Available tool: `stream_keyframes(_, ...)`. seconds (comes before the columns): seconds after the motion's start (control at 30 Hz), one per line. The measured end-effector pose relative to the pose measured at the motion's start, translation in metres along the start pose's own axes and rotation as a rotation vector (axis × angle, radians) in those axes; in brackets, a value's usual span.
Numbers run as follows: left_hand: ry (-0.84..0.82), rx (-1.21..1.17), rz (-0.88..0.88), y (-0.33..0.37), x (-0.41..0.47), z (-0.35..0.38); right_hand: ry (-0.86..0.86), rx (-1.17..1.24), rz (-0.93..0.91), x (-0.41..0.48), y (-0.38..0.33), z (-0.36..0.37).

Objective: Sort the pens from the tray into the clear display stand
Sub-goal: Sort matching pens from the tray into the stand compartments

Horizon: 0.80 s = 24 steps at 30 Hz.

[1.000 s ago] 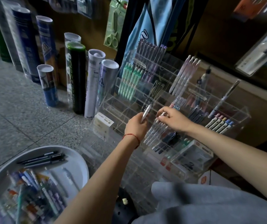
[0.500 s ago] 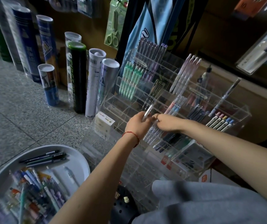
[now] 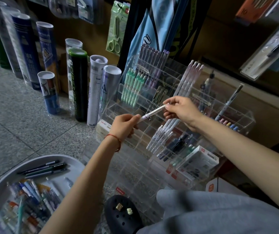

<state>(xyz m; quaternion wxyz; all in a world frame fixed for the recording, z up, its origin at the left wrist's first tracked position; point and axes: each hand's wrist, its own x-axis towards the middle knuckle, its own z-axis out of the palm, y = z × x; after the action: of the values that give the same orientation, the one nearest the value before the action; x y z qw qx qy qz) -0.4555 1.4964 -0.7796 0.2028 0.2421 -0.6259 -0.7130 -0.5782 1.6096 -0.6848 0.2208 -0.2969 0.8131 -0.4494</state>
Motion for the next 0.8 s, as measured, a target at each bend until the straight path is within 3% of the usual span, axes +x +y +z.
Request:
stream_keyframes(0.13, 0.128, -0.517, -0.122, 0.012, 0.005, -0.002, -0.137, -0.058, 0.017, -0.007, 0.000, -0.005)
stream_keyframes(0.23, 0.207, -0.597, -0.098, 0.021, 0.012, -0.002, -0.223, -0.208, 0.015, -0.010, -0.001, -0.004)
stream_keyframes(0.37, 0.203, -0.641, -0.106, 0.035, 0.013, 0.008, -0.210, -0.475, -0.072, -0.013, 0.003, 0.003)
stream_keyframes(0.47, 0.171, -0.365, -0.016, 0.042, 0.013, 0.027, -0.239, -0.587, -0.112, -0.014, -0.004, 0.002)
stream_keyframes(0.57, 0.104, 0.182, 0.300, 0.051, 0.006, 0.042, -0.156, -0.377, -0.199, -0.014, -0.022, -0.004)
stream_keyframes(0.63, 0.019, 0.415, 0.433, 0.053, 0.000, 0.047, -0.091, -0.261, -0.288, -0.015, -0.031, -0.005)
stream_keyframes(0.73, 0.046, 0.605, 0.559, 0.047, 0.004, 0.045, -0.013, -0.278, -0.359, -0.017, -0.031, -0.002)
stream_keyframes(0.8, 0.069, 0.585, 0.644, 0.041, 0.010, 0.041, 0.008, -0.235, -0.368, -0.018, -0.029, -0.003)
